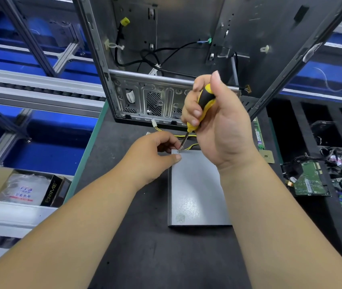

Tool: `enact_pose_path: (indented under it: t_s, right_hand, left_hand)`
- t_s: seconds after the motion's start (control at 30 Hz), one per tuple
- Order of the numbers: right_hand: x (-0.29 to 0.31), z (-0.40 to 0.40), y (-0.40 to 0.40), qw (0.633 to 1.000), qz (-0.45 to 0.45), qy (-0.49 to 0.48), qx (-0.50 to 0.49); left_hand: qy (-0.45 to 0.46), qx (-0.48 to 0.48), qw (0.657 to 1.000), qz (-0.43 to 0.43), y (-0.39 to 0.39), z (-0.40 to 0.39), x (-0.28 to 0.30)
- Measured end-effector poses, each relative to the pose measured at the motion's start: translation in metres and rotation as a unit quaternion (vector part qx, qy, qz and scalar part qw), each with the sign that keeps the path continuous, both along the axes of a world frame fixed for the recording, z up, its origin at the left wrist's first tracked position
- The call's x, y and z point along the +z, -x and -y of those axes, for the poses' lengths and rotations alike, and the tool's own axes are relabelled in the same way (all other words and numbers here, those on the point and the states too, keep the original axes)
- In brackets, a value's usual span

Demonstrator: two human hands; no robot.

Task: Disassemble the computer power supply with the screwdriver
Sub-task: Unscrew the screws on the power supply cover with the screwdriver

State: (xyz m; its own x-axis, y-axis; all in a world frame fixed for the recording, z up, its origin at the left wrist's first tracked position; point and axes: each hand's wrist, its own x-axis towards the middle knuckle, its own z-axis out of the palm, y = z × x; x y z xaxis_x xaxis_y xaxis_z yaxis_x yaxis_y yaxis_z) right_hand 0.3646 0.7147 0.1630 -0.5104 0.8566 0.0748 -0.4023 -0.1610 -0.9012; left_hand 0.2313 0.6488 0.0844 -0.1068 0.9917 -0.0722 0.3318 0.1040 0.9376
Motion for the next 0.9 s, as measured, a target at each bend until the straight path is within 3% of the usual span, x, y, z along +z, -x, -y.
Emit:
enact_pose_path:
  t_s: [0.33, 0.67, 0.9]
  right_hand:
    - [0.003, 0.002, 0.006, 0.998, 0.058, -0.019, -0.021]
    - [0.003, 0.007, 0.013, 1.000, 0.021, -0.009, -0.015]
    - [0.003, 0.007, 0.005, 0.997, 0.055, -0.027, -0.051]
  left_hand:
    - [0.002, 0.003, 1.000, -0.001, -0.001, -0.001, 0.004]
    - [0.006, 0.004, 1.000, -0.001, -0.001, 0.000, 0.004]
    - [0.007, 0.003, 1.000, -0.013, -0.002, 0.002, 0.005]
